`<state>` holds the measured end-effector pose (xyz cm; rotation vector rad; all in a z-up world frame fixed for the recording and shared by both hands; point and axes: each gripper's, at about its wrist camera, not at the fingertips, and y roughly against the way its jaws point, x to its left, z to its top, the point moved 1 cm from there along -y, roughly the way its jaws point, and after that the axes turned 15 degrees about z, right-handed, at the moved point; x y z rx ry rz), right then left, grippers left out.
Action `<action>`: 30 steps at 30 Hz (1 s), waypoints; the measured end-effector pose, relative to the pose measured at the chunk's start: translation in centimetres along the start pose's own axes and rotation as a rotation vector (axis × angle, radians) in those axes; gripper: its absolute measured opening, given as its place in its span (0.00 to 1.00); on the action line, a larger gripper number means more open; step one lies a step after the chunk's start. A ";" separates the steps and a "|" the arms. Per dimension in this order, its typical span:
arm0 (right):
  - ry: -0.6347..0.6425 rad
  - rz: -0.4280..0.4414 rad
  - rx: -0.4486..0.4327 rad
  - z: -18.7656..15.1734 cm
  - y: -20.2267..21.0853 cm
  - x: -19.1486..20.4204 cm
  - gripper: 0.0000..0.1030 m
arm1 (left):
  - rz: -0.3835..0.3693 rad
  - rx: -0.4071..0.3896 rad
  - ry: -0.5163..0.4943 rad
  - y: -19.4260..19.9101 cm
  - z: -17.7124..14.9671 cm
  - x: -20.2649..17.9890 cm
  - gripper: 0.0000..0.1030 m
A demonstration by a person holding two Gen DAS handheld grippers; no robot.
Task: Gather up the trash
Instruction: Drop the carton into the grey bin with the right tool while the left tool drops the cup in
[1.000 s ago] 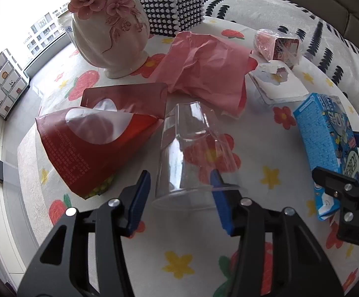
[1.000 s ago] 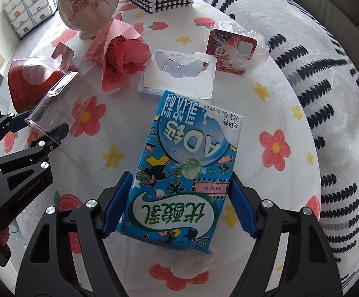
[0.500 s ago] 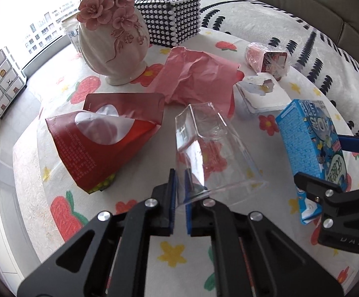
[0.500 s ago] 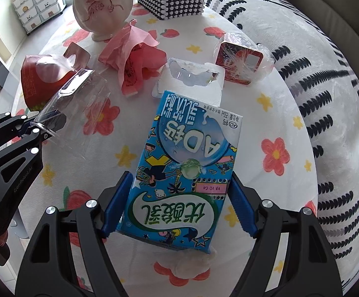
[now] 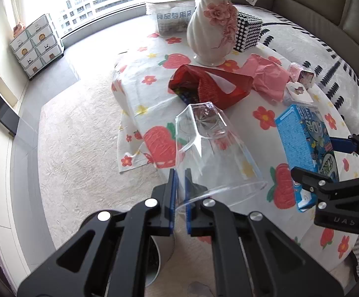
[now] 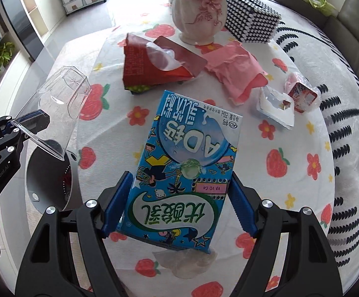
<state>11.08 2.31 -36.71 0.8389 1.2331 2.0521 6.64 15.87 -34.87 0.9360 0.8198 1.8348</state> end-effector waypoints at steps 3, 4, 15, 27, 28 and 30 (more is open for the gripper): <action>0.059 0.046 0.000 0.6 -0.4 4.5 0.71 | 0.055 0.033 0.042 0.6 -2.6 4.4 0.07; 0.074 0.064 0.001 0.8 -0.6 6.0 0.71 | 0.073 0.043 0.058 0.8 -3.5 5.9 0.07; 0.286 0.233 0.028 3.1 -3.9 21.4 0.72 | 0.204 0.141 0.214 3.8 -12.4 18.2 0.07; 0.374 0.244 0.100 2.0 -6.8 26.2 0.77 | 0.210 0.172 0.293 3.4 -15.6 21.0 0.07; 0.370 0.237 0.102 2.0 -6.9 26.0 0.77 | 0.207 0.170 0.289 3.3 -15.6 20.9 0.07; 0.360 0.226 0.103 1.8 -6.6 25.3 0.77 | 0.197 0.166 0.280 2.9 -15.2 20.4 0.07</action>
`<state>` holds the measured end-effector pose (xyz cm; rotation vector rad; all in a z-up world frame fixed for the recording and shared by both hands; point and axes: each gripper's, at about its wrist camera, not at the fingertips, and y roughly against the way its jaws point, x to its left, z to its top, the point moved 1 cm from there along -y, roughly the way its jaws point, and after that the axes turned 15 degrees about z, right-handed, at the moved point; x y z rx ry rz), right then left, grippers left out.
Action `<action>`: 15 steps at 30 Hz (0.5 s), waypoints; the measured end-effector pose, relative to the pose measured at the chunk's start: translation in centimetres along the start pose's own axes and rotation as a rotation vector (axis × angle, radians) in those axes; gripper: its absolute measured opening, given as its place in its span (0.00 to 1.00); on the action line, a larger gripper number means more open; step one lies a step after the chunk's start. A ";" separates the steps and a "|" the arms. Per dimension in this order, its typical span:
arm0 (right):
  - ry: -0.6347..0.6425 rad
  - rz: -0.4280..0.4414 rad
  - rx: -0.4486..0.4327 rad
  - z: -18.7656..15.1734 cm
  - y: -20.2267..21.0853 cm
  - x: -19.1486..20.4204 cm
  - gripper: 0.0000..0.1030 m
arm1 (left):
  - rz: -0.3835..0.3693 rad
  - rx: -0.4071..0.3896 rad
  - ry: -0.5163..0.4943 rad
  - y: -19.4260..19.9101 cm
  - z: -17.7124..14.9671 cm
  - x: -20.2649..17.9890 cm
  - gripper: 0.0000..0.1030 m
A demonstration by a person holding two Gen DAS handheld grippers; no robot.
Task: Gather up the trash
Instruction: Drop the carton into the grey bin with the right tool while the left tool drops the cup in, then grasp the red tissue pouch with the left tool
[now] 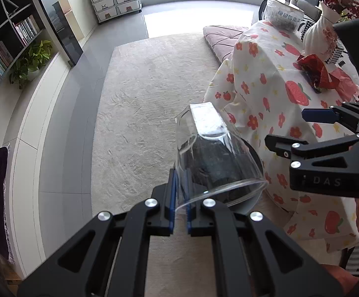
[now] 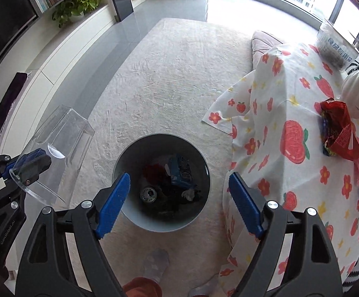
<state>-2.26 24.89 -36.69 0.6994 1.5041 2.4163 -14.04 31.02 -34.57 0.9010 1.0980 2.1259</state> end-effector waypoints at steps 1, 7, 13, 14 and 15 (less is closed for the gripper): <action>-0.005 -0.009 0.000 -0.2 0.3 -0.3 0.77 | -0.004 -0.002 -0.006 -0.1 0.1 -0.2 0.07; -0.051 -0.053 -0.006 -1.6 2.2 -3.1 0.77 | -0.030 0.001 -0.050 -1.7 1.1 -3.0 0.09; -0.100 -0.085 -0.019 -2.8 4.0 -6.0 0.77 | -0.034 0.056 -0.119 -3.7 1.4 -6.6 0.15; -0.110 -0.089 -0.023 -3.0 4.2 -6.5 0.77 | -0.031 0.055 -0.132 -3.6 1.4 -7.1 0.21; -0.119 -0.095 -0.027 -3.2 4.5 -7.0 0.77 | -0.029 0.047 -0.143 -3.4 1.5 -7.6 0.32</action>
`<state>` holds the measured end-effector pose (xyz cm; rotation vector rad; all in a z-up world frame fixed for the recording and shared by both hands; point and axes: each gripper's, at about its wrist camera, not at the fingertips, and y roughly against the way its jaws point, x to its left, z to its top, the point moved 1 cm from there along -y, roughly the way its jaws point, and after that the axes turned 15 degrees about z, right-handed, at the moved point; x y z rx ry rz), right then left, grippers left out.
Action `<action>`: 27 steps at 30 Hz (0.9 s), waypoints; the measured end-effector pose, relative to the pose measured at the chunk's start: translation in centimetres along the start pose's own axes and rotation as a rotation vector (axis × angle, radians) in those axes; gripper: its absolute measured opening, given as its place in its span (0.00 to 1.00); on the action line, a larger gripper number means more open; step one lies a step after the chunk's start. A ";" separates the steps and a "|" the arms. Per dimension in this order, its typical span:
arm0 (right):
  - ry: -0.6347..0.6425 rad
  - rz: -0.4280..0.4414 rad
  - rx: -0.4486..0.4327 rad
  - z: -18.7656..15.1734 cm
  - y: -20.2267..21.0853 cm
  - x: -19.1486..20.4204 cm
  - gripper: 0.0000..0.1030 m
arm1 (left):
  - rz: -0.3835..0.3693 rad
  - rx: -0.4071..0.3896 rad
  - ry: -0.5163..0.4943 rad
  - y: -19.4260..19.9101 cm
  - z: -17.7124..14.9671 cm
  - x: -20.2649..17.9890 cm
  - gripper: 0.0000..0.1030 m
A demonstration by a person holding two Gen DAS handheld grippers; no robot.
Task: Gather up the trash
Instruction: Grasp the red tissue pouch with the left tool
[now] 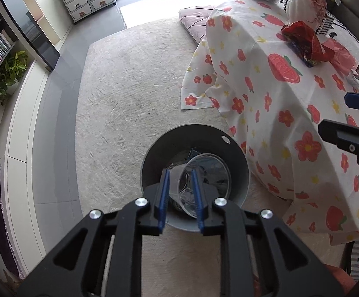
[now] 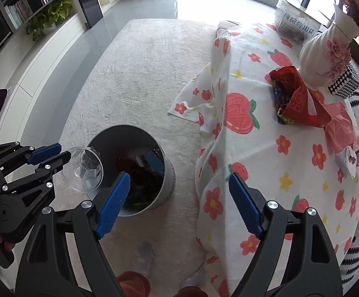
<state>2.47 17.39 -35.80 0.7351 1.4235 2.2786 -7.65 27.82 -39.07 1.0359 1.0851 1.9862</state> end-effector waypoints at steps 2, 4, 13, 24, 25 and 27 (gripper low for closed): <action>-0.018 -0.010 -0.007 -0.3 0.5 -1.1 0.77 | 0.015 -0.029 -0.019 0.8 0.4 -0.8 0.55; -0.039 -0.016 -0.014 -0.4 0.9 -2.3 0.77 | 0.032 -0.061 -0.031 1.6 0.8 -1.4 0.69; -0.108 -0.052 -0.059 -1.1 3.6 -7.8 0.77 | -0.038 -0.115 -0.050 4.3 4.6 -5.4 0.70; -0.206 -0.139 -0.152 -0.4 9.9 -19.0 0.77 | -0.135 -0.203 -0.076 8.6 11.6 -14.5 0.70; -0.216 -0.140 -0.160 -0.3 10.5 -20.2 0.77 | -0.134 -0.206 -0.075 8.9 12.2 -15.2 0.70; -0.235 -0.144 -0.172 0.0 11.4 -22.5 0.77 | -0.143 -0.210 -0.065 9.4 13.2 -16.6 0.70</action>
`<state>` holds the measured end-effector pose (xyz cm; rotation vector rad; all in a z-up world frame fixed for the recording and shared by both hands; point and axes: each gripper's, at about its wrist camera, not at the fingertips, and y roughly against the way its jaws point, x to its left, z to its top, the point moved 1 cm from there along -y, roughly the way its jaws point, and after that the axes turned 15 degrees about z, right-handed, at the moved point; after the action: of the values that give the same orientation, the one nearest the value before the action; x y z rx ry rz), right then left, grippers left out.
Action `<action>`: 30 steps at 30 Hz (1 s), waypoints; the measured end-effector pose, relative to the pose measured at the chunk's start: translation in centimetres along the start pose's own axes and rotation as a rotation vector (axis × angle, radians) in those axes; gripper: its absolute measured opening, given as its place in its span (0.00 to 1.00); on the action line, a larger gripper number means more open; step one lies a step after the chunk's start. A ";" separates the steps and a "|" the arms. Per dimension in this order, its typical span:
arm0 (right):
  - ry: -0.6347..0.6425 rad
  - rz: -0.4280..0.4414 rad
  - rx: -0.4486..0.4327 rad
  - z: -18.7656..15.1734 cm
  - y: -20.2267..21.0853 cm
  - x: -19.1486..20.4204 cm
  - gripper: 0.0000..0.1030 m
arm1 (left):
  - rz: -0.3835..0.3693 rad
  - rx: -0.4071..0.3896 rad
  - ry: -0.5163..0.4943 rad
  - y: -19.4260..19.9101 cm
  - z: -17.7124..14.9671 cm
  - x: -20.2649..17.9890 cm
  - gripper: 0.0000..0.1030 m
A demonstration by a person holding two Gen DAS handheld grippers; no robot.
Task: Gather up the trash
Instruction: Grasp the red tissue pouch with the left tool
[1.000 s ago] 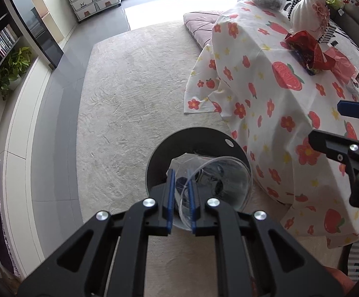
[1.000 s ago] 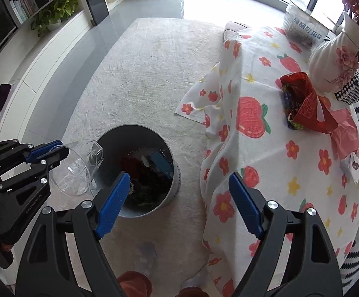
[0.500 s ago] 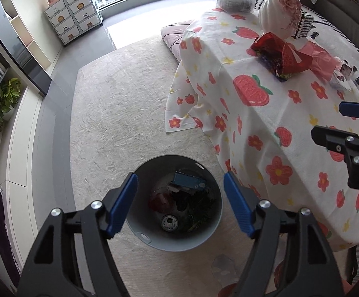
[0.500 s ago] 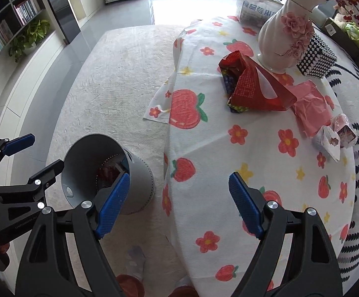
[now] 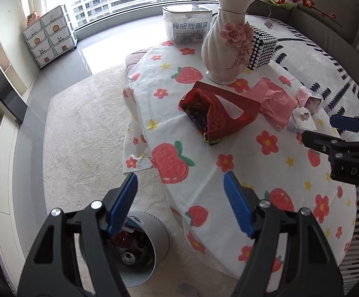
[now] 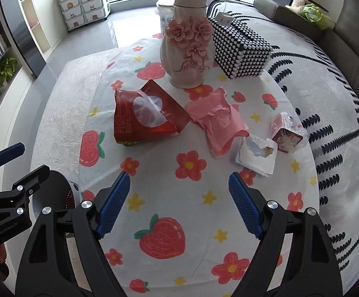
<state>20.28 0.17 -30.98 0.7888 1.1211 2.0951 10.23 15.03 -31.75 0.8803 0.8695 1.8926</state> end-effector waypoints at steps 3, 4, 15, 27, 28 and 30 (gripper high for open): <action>-0.006 -0.007 -0.015 1.1 0.4 -2.6 0.77 | -0.012 -0.019 0.013 -0.1 1.7 -1.9 0.70; -0.005 -0.012 -0.020 1.3 0.5 -3.2 0.77 | -0.017 -0.026 0.012 -0.2 2.3 -2.5 0.70; -0.078 -0.054 -0.014 1.3 -0.6 -6.7 0.77 | -0.126 -0.005 0.001 -6.6 7.8 -5.9 0.70; -0.148 -0.102 0.009 0.9 -2.2 -7.3 0.77 | -0.165 0.071 -0.087 -11.8 9.4 -8.3 0.29; -0.150 -0.104 0.009 1.0 -2.3 -7.4 0.77 | -0.171 0.067 -0.085 -11.8 9.4 -8.3 0.28; -0.149 -0.106 0.007 1.3 -2.7 -7.5 0.77 | -0.185 0.058 -0.087 -11.6 9.4 -8.3 0.22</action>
<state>26.57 -3.63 -34.22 0.8555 1.0665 1.9128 25.91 14.38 -38.49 0.8787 0.9242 1.6651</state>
